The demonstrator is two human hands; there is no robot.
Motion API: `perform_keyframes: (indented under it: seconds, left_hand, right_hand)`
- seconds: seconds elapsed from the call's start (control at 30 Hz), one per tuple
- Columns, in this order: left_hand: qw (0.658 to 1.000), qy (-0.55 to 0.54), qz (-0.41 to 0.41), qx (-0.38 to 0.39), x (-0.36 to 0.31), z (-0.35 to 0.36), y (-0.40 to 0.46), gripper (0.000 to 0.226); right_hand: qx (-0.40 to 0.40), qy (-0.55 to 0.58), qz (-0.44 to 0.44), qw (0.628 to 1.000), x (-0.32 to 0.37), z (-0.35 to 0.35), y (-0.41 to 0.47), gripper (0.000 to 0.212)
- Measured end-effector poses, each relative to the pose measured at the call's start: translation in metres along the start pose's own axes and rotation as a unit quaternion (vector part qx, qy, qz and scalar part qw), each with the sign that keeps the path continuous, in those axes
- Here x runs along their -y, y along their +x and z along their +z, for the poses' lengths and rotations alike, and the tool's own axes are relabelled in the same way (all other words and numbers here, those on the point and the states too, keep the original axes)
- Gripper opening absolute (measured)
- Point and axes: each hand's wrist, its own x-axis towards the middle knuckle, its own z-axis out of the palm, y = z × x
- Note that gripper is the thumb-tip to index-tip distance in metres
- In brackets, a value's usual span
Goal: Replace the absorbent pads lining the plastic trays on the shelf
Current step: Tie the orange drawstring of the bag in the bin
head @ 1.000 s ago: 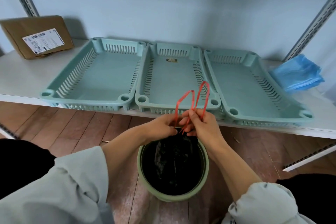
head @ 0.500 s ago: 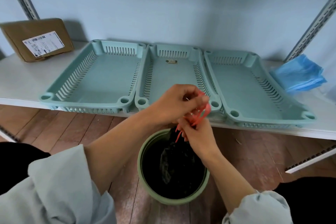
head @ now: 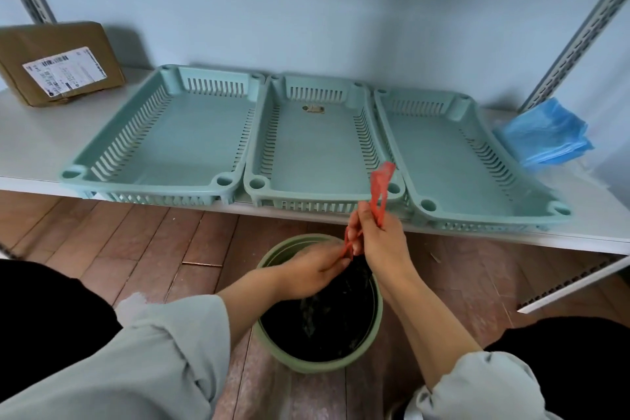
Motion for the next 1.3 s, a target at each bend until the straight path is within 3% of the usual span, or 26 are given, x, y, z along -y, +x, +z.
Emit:
perform_keyframes:
  seconds: [0.13, 0.23, 0.37, 0.43, 0.6, 0.73, 0.8, 0.87, 0.93, 1.1, 1.2, 1.3]
  left_hand:
    - [0.999, -0.018, -0.033, 0.008, 0.012, 0.012, -0.001, 0.034]
    - [0.997, -0.04, -0.055, 0.022, 0.021, 0.013, -0.003, 0.035]
    - [0.991, -0.107, -0.015, -0.073, 0.008, 0.003, -0.008, 0.024]
    - [0.985, -0.152, 0.021, -0.073, -0.008, 0.0, -0.01, 0.027]
    - [0.954, -0.29, 0.006, -0.074, -0.018, -0.001, -0.009, 0.024]
    - [0.987, -0.152, -0.001, -0.053, -0.003, -0.001, -0.007, 0.022]
    - [0.982, -0.176, -0.015, -0.071, -0.002, -0.005, -0.005, 0.025]
    - [0.959, -0.254, -0.043, -0.121, -0.005, -0.011, -0.005, 0.026]
    - [0.942, -0.28, -0.061, -0.174, -0.006, -0.018, -0.004, 0.027]
    - [0.957, -0.207, -0.057, -0.195, -0.013, -0.022, 0.001, 0.028]
    - [0.966, -0.185, -0.047, -0.176, -0.013, -0.024, -0.001, 0.027]
    - [0.976, -0.062, -0.054, -0.202, -0.012, -0.029, -0.006, 0.025]
  right_hand:
    - [0.03, -0.125, -0.043, 0.991, -0.003, 0.005, 0.002, 0.043]
    - [0.028, -0.099, -0.013, 0.995, -0.014, 0.002, 0.001, 0.043]
    - [0.045, -0.061, -0.01, 0.997, -0.004, -0.015, 0.01, 0.042]
    - [0.083, -0.057, -0.006, 0.995, 0.003, -0.015, 0.011, 0.043]
    - [0.12, -0.059, -0.001, 0.991, 0.016, -0.01, 0.011, 0.044]
    - [0.124, -0.136, -0.028, 0.983, 0.012, -0.008, 0.01, 0.038]
    - [0.162, -0.078, 0.006, 0.984, 0.009, -0.01, 0.009, 0.021]
    - [0.161, -0.053, 0.046, 0.985, 0.001, -0.018, 0.01, 0.046]
    - [0.164, -0.058, 0.064, 0.983, -0.006, -0.025, 0.01, 0.052]
    - [0.203, -0.035, 0.112, 0.972, -0.017, -0.01, -0.003, 0.013]
    - [0.155, -0.025, 0.109, 0.982, -0.021, -0.001, -0.007, 0.025]
    - [0.076, 0.045, 0.129, 0.988, -0.024, -0.003, -0.005, 0.025]
